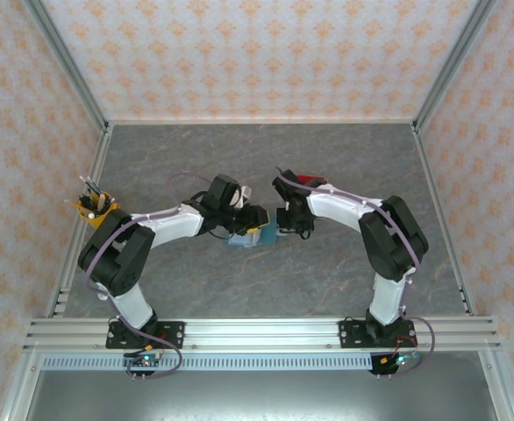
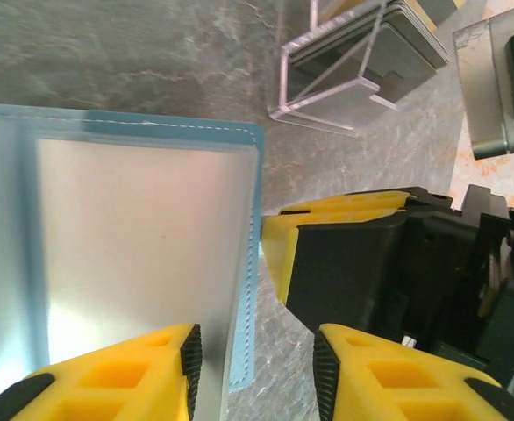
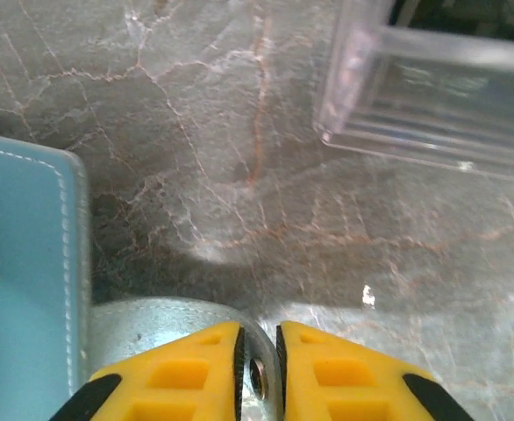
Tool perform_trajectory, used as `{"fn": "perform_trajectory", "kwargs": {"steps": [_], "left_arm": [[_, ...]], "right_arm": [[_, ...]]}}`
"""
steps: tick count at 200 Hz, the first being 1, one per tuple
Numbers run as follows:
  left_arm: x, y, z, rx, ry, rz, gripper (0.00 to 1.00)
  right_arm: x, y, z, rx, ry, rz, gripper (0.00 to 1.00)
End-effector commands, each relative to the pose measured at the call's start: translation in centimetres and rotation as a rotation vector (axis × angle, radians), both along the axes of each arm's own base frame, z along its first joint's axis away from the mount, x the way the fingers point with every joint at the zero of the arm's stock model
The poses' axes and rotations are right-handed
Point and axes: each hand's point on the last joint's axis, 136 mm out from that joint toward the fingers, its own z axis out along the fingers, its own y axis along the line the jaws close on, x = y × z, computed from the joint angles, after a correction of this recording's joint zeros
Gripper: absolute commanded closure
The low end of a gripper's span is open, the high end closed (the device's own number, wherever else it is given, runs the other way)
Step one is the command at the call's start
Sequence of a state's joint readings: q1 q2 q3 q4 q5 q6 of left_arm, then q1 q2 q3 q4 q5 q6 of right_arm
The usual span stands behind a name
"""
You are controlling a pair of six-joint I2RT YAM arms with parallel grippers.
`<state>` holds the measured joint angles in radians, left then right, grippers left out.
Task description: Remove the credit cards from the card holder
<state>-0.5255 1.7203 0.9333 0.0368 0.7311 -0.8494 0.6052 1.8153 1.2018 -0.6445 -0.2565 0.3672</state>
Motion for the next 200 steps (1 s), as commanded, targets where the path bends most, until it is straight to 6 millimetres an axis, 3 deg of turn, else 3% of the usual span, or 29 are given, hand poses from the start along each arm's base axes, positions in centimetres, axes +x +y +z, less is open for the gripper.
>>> {"fn": "perform_trajectory", "kwargs": {"steps": [1,50,88,152,200], "left_arm": [[0.6,-1.4,0.2,-0.027,-0.017,-0.01,0.62],[0.8,-1.9,-1.8,0.021,0.003,-0.003,0.66],[0.0,-1.7,-3.8,0.088,0.028,-0.006,0.71],[-0.7,0.0,-5.6,0.194,0.056,0.009,0.96],[-0.6,-0.2,-4.8,0.178,0.051,0.011,1.0]], "right_arm": [[0.8,0.2,3.0,0.086,-0.087,-0.044,0.78],[1.2,-1.2,5.2,0.123,-0.167,-0.116,0.64],[1.5,0.7,5.9,0.214,-0.16,-0.075,0.62],[2.2,4.2,3.5,0.283,-0.022,-0.016,0.86],[2.1,5.0,1.7,0.262,0.048,0.024,0.89]]}}
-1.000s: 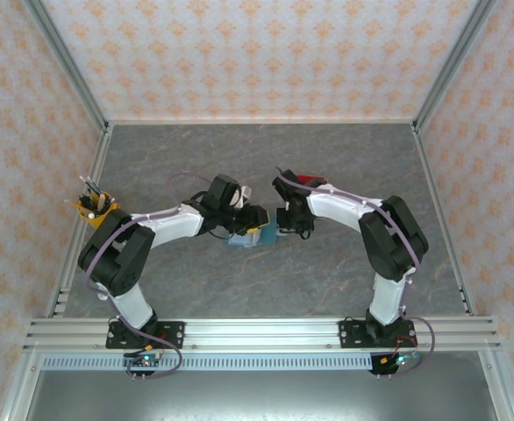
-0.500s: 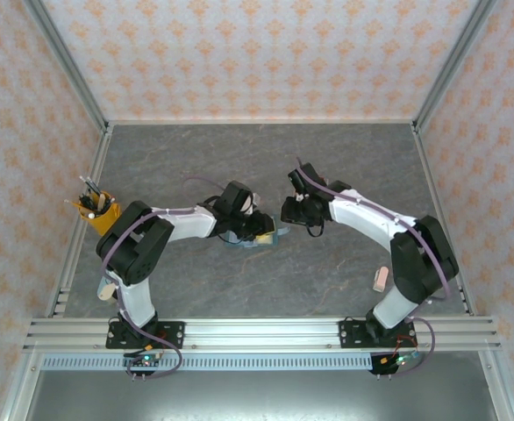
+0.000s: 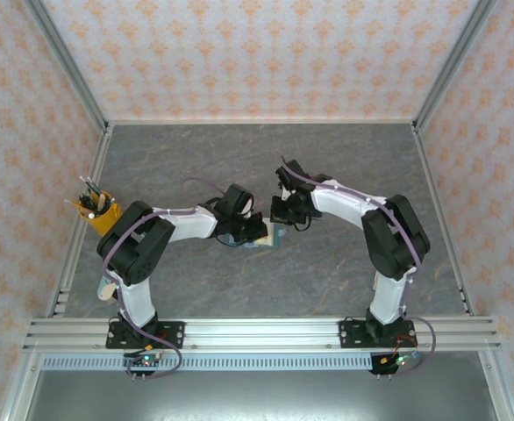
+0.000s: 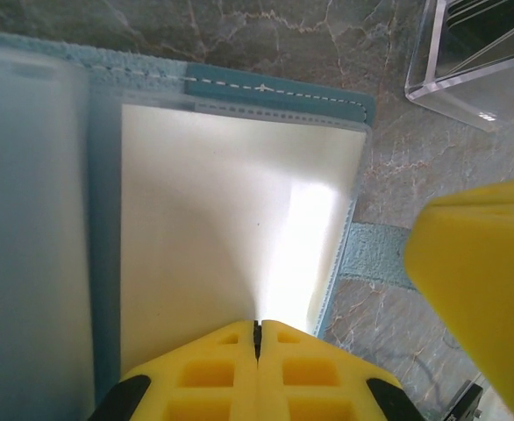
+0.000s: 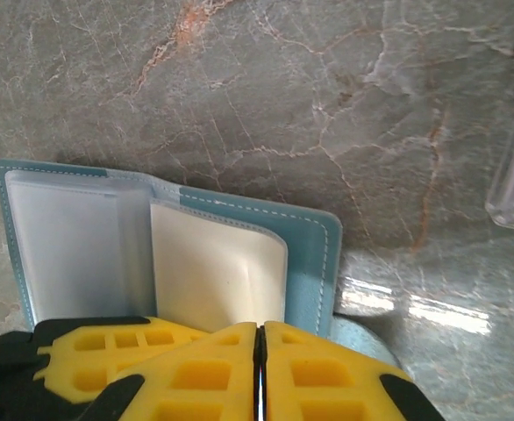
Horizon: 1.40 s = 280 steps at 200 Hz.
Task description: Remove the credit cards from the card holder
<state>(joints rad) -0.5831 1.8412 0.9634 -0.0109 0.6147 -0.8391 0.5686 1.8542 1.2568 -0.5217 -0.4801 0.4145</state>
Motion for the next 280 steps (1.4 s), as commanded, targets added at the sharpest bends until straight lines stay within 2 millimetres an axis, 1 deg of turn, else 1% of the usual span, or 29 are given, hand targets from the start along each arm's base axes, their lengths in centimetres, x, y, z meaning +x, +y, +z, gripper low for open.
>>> {"fn": "perform_trajectory", "kwargs": {"steps": [1,20,41,56,71,84,92,101,111,123,133,172,197,224,256,280], "left_arm": [[0.2,0.1,0.5,0.024,-0.013,0.002,1.0],[0.2,0.1,1.7,0.012,-0.026,0.001,1.0],[0.2,0.8,3.3,0.029,-0.054,0.014,1.0],[0.2,2.2,4.0,0.064,-0.063,0.036,1.0],[0.2,4.3,4.2,0.138,-0.069,0.068,1.0],[0.2,6.4,4.1,0.21,-0.07,0.098,0.91],[0.3,7.5,4.1,0.247,-0.07,0.115,0.83],[0.3,8.5,3.9,0.28,-0.068,0.132,0.72],[0.4,9.3,3.8,0.298,-0.065,0.145,0.66],[0.4,9.4,3.9,0.299,-0.066,0.143,0.61],[0.5,9.3,3.8,0.297,-0.063,0.139,0.59],[0.8,9.0,2.8,0.305,-0.045,0.128,0.58],[0.8,8.7,2.3,0.3,-0.032,0.119,0.55],[0.9,7.9,1.9,0.268,-0.017,0.104,0.55],[0.8,7.5,1.2,0.249,0.003,0.097,0.55],[0.8,6.8,1.5,0.208,0.004,0.083,0.57]], "right_arm": [[-0.1,0.6,-0.1,0.0,0.025,0.043,0.89],[-0.2,0.5,-1.2,-0.029,0.051,0.056,0.9],[-0.3,0.2,-2.3,-0.058,0.071,0.064,0.9],[-0.3,0.0,-2.9,-0.078,0.08,0.067,0.9],[-0.3,-0.2,-3.2,-0.095,0.082,0.068,0.9],[-0.3,-0.3,-3.3,-0.104,0.081,0.07,0.9],[-0.3,-0.4,-3.4,-0.109,0.082,0.07,0.9],[-0.2,-0.4,-3.4,-0.112,0.081,0.071,0.9],[-0.2,-0.4,-3.5,-0.115,0.081,0.072,0.9],[-0.2,-0.5,-3.5,-0.118,0.081,0.073,0.9],[-0.3,-0.5,-3.6,-0.121,0.082,0.075,0.9],[-0.4,-0.6,-3.8,-0.129,0.089,0.077,0.9],[-0.3,-0.6,-3.8,-0.128,0.087,0.076,0.9],[-0.4,-0.6,-3.9,-0.13,0.09,0.075,0.9],[-0.4,-0.6,-4.0,-0.131,0.093,0.077,0.9],[-0.5,-0.6,-4.0,-0.132,0.095,0.077,0.9]]}}
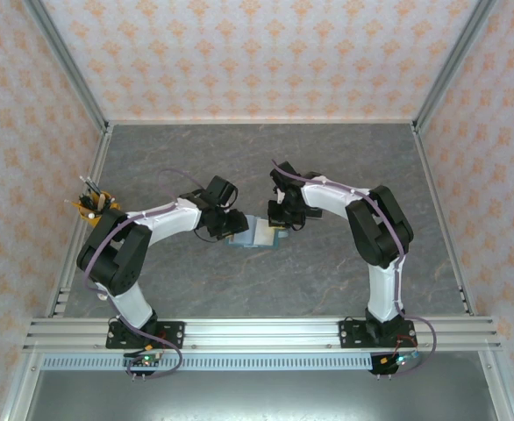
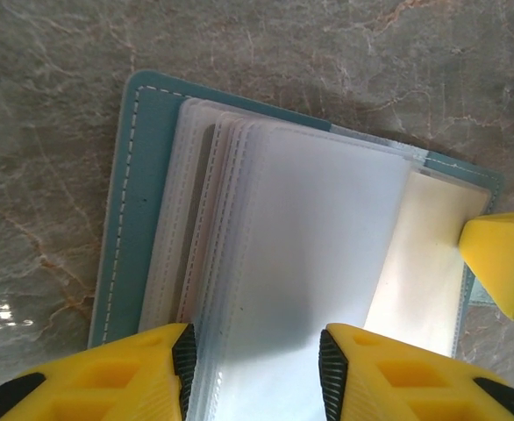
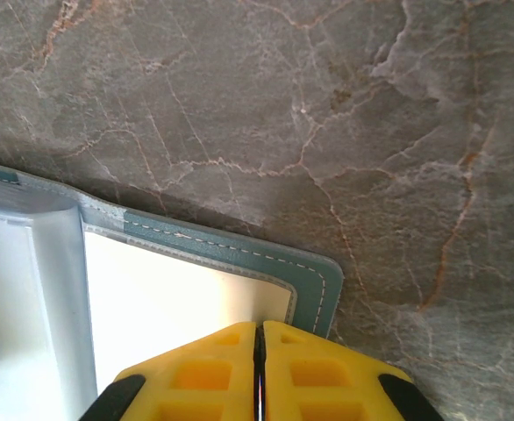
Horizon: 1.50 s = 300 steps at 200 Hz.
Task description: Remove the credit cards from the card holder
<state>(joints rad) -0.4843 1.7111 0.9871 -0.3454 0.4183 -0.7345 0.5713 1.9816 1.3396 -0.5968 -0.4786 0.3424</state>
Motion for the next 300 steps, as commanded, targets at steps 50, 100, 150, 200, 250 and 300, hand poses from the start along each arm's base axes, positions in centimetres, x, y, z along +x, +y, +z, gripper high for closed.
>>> {"fn": "perform_trajectory", "kwargs": {"steps": [50,100,150,200,250,300], "left_arm": [[0.7,-2.5,1.4,-0.125,-0.023,-0.047,0.62],[0.9,-4.3,2.1,-0.24,-0.029,-0.067,0.6],[1.2,-6.2,2.7,-0.355,-0.042,-0.073,0.6],[1.1,-7.9,2.4,-0.399,-0.041,-0.094,0.6],[0.8,-8.9,1.9,-0.397,-0.033,-0.113,0.6],[0.5,-8.3,0.7,-0.338,-0.015,-0.106,0.7]], "right_arm": [[-0.5,-0.7,-1.1,-0.06,0.025,0.01,0.9],[-0.5,-0.7,-1.1,-0.061,0.026,0.01,0.9],[0.0,-0.5,0.8,-0.03,-0.025,0.001,0.9],[0.9,-1.3,3.8,-0.001,-0.121,-0.058,0.9],[1.4,-2.7,6.0,-0.006,-0.206,-0.126,0.9],[1.0,-0.5,5.8,0.097,-0.147,-0.079,0.89]]}}
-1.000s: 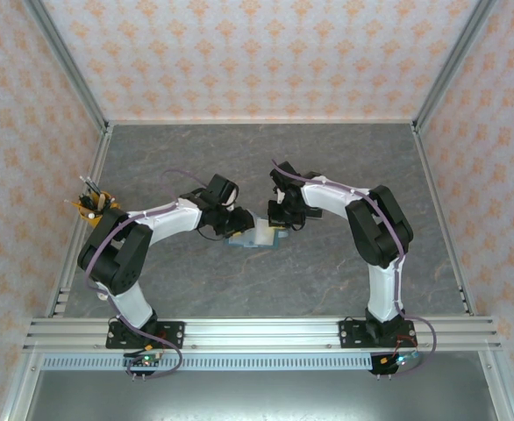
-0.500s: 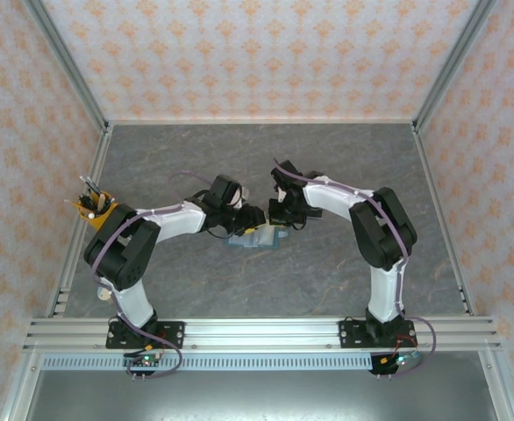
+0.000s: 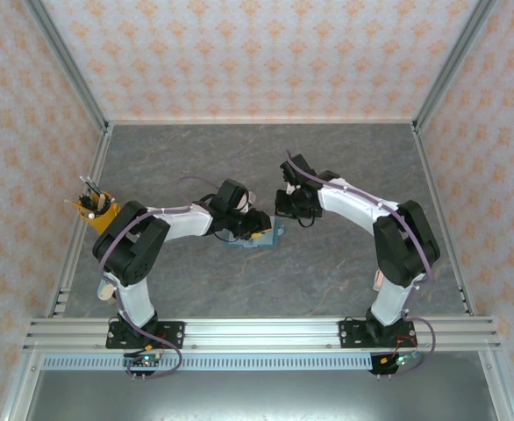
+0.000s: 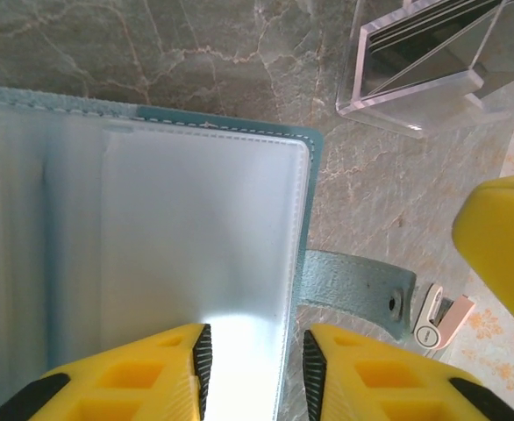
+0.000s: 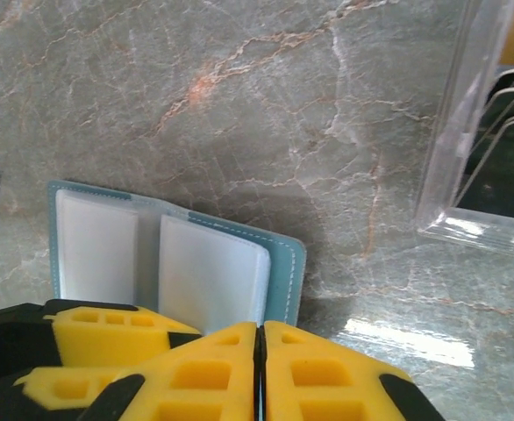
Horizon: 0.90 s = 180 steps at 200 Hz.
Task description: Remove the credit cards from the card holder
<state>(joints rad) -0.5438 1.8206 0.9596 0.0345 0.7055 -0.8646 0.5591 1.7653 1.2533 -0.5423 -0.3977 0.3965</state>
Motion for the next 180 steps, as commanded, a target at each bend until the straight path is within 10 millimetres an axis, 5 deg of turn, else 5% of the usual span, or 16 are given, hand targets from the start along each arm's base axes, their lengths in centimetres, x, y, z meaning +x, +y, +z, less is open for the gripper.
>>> {"fn": "perform_trajectory", "kwargs": {"steps": [1,62,97,120,141,180], "left_arm": [[0.0,0.0,-0.3,0.026,0.0,-0.003,0.71],[-0.4,0.9,0.2,0.067,-0.014,0.006,0.9],[-0.1,3.8,1.4,0.158,-0.046,0.051,0.92],[-0.1,7.0,1.5,0.258,-0.04,0.102,0.87],[-0.1,9.3,1.1,0.334,-0.032,0.138,0.7],[-0.2,9.9,0.2,0.368,-0.008,0.138,0.57]], "right_arm": [[0.0,1.1,-0.1,0.057,0.028,0.017,0.89],[-0.5,2.6,-3.0,0.047,0.125,0.068,0.9],[-0.5,2.3,-4.5,0.0,0.15,0.068,0.9],[-0.6,1.9,-5.4,-0.03,0.165,0.068,0.89],[-0.6,1.6,-5.9,-0.053,0.171,0.065,0.89],[-0.7,1.4,-6.4,-0.073,0.182,0.069,0.9]]}}
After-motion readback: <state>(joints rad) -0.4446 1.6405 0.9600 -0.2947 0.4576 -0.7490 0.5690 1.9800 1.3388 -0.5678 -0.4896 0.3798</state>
